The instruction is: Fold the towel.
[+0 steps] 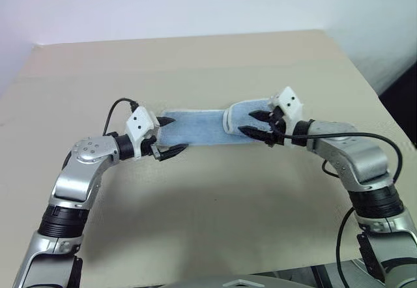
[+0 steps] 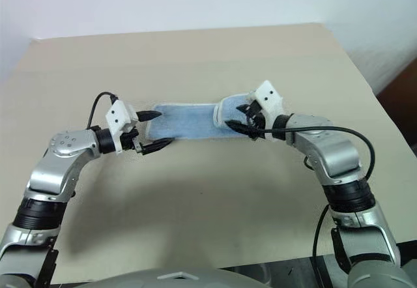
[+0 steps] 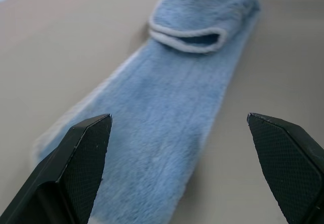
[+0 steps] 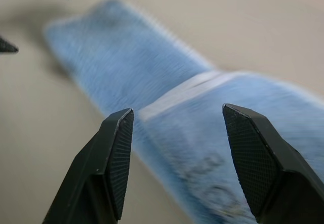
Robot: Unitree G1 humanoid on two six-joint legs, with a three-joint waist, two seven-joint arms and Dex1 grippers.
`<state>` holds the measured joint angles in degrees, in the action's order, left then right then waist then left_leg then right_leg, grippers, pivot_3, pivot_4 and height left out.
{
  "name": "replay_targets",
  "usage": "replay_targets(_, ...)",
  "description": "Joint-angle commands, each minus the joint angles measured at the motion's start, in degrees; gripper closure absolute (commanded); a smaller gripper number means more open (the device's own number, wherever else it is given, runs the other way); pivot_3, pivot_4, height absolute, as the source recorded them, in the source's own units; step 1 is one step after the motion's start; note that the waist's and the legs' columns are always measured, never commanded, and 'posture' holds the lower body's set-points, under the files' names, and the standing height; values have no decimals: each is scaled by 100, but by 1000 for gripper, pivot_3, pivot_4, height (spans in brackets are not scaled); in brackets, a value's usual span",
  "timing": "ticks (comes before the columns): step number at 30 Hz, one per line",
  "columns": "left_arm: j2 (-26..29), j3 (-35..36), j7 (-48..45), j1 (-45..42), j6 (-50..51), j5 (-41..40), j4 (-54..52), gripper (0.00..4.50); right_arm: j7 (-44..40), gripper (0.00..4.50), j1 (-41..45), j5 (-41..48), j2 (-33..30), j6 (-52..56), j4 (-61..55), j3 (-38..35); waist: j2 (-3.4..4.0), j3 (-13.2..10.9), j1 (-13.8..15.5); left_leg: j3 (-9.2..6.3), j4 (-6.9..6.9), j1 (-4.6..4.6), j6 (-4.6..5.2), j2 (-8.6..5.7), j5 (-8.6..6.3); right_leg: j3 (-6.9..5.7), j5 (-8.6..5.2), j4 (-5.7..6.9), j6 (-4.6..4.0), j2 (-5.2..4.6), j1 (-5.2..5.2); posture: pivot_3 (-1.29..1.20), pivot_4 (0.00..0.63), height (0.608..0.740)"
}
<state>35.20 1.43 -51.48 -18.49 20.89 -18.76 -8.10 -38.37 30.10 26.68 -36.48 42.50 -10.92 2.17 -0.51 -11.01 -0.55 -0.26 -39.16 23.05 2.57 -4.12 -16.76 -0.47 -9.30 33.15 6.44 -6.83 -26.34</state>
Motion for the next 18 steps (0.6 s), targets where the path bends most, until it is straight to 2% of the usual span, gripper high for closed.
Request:
replay_targets(1, -147, 582, 408, 102, 425, -553, -427, 0, 262, 1917, 364, -80, 149, -164, 410, -419, 0, 0, -17, 0, 0, -1, -1, 0, 1, 0, 0, 1, 0, 1, 0, 0, 150, 728)
replay_targets(2, -243, 715, 644, 158, 620, -660, -517, 0, 319, 2114, 462, -303, 226, -399, 759, -311, -1, 0, -18, 0, 0, -2, -4, 1, 2, 1, 1, 2, -1, 1, 0, 0, 150, 728)
replay_targets(6, -456, 1056, 1230, 465, 1247, -1029, -954, 0, 274, 3442, 755, -825, 683, -1294, 1898, -3, -1, 2, -38, 0, 2, -11, -9, 2, 6, 1, 2, 6, -2, 5, 6, 0, 150, 728)
replay_targets(9, -698, 1494, 1745, 792, 1832, -1673, -1585, 0, 90, 4486, 684, -1160, 964, -1941, 2628, 244, -1, 2, -29, 1, 4, -8, -12, 2, 8, 1, 2, 7, -3, 6, 1, 0, 150, 728)
replay_targets(15, -1198, 1919, 2860, 1394, 2642, -2475, -2437, 0, -25, 4486, 537, -1914, 1125, -2938, 3821, 693, -3, 4, -20, -1, 0, -15, -13, -5, 7, 2, 5, 3, -7, 3, 16, 0, 150, 728)
replay_targets(18, -1559, 2093, 3635, 1597, 3062, -2944, -2685, 0, -215, 4486, 581, -1793, 1074, -3155, 3609, 506, -5, 5, -8, -5, 2, -53, -15, -2, 6, 0, 4, 3, -7, 6, 56, 0, 150, 728)
